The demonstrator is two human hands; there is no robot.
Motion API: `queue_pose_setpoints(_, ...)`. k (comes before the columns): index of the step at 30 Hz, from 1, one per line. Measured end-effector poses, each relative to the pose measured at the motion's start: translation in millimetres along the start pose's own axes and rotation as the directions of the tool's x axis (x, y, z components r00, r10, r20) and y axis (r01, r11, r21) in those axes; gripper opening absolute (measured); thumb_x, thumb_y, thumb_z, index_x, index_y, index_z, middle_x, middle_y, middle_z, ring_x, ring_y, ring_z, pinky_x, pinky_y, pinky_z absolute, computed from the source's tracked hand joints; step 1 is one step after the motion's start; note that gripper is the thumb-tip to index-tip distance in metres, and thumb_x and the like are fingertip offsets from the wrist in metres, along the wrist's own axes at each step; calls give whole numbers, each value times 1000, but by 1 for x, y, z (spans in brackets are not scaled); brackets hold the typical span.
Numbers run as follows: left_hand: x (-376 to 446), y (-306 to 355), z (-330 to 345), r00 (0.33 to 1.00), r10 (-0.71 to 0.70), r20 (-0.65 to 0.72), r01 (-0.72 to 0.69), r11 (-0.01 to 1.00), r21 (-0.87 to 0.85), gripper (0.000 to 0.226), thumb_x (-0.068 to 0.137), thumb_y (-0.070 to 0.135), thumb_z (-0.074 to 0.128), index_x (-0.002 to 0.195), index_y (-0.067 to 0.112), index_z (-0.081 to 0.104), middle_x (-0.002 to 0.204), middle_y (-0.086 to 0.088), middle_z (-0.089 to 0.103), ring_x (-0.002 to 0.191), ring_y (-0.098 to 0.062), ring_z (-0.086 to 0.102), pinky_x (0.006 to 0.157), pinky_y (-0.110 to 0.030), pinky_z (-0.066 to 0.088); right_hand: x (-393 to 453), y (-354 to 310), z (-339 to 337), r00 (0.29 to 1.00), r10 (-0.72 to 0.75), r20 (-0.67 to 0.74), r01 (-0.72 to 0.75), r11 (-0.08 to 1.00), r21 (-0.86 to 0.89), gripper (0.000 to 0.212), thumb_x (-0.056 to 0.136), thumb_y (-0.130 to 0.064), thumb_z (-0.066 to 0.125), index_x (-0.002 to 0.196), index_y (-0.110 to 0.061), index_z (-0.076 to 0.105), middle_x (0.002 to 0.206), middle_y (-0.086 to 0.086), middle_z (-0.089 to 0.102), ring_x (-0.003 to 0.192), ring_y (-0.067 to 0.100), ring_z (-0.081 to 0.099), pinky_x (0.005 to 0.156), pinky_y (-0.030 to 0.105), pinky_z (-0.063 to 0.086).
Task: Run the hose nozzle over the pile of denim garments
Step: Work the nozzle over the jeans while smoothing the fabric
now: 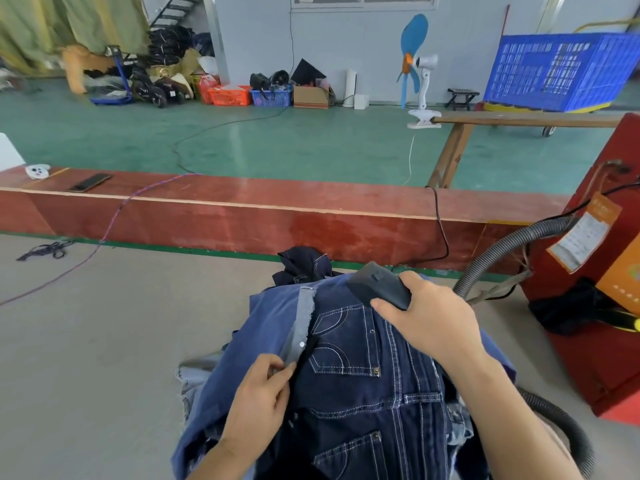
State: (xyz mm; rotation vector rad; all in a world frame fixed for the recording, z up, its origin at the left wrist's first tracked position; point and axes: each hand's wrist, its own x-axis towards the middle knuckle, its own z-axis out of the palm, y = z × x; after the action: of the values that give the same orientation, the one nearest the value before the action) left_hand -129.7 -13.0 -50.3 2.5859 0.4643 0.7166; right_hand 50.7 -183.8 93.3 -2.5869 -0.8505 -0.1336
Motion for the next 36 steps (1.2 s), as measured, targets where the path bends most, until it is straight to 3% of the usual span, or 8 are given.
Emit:
queue_pose_setpoints(5, 18, 9, 0, 865, -478, 150, 501, 817, -285, 45, 97, 27, 53, 54, 17, 46, 64, 9, 53, 60, -6, 51, 66, -25, 36, -1, -21, 23, 977, -121, 177, 115, 993, 40, 36, 85, -60, 55, 104, -29, 52, 76, -14, 51, 69, 13, 48, 51, 27, 32)
queue_pose_setpoints(9, 36, 16, 0, 807, -536, 247, 590, 749, -301, 40, 88, 20, 68, 52, 14, 50, 47, 8, 50, 47, -4, 45, 50, -18, 33, -5, -40, 50, 938, -176, 299, 180, 984, 14, 33, 89, -55, 52, 102, -25, 49, 90, -6, 59, 78, 17, 52, 59, 30, 34)
queue_pose_setpoints(16, 39, 33, -8, 845, -347, 407, 442, 881, -168, 30, 86, 17, 69, 61, 24, 56, 62, 10, 58, 56, 1, 51, 58, -9, 40, 10, -35, 57, 971, -36, 236, 58, 995, -87, 41, 90, -52, 52, 118, -21, 52, 105, -3, 65, 95, 21, 63, 64, 28, 40)
queue_pose_setpoints(22, 52, 37, -14, 785, -361, 503, 432, 902, -27, 27, 99, 42, 47, 85, 18, 48, 85, 0, 65, 78, -14, 59, 72, -25, 46, 13, -14, 20, 920, -62, 388, 5, 989, 145, 28, 81, -52, 65, 80, -26, 54, 54, -6, 60, 42, 3, 54, 52, 26, 43)
queue_pose_setpoints(26, 67, 38, -10, 773, -417, 479, 377, 908, 182, 39, 100, 50, 40, 81, 16, 48, 83, -1, 61, 81, -21, 59, 66, -30, 42, 9, 8, -5, 887, -48, 460, -94, 955, 281, 31, 79, -45, 71, 72, -19, 55, 48, -4, 56, 40, 11, 57, 52, 25, 43)
queue_pose_setpoints(30, 81, 37, -2, 742, -470, 478, 298, 870, 393, 41, 95, 55, 46, 108, 17, 55, 104, -2, 66, 97, -21, 63, 61, -27, 41, 9, 25, -23, 983, 99, 153, -127, 975, 182, 31, 78, -54, 66, 76, -25, 57, 57, -5, 64, 52, 13, 63, 56, 27, 47)
queue_pose_setpoints(33, 89, 30, 4, 829, -417, 373, 380, 909, 173, 50, 86, 51, 64, 121, 20, 46, 119, 3, 56, 109, -19, 55, 82, -31, 46, 10, 35, -34, 961, 251, -116, -213, 939, 272, 31, 80, -53, 64, 78, -24, 55, 62, -5, 63, 56, 18, 62, 56, 30, 47)
queue_pose_setpoints(36, 93, 31, 7, 803, -487, 343, 591, 723, -357, 61, 81, 35, 76, 124, 22, 35, 128, 0, 52, 101, -12, 56, 81, -24, 43, 8, 39, -37, 948, 296, -117, -240, 906, 349, 29, 82, -49, 64, 78, -22, 55, 61, -2, 63, 56, 20, 62, 54, 29, 45)
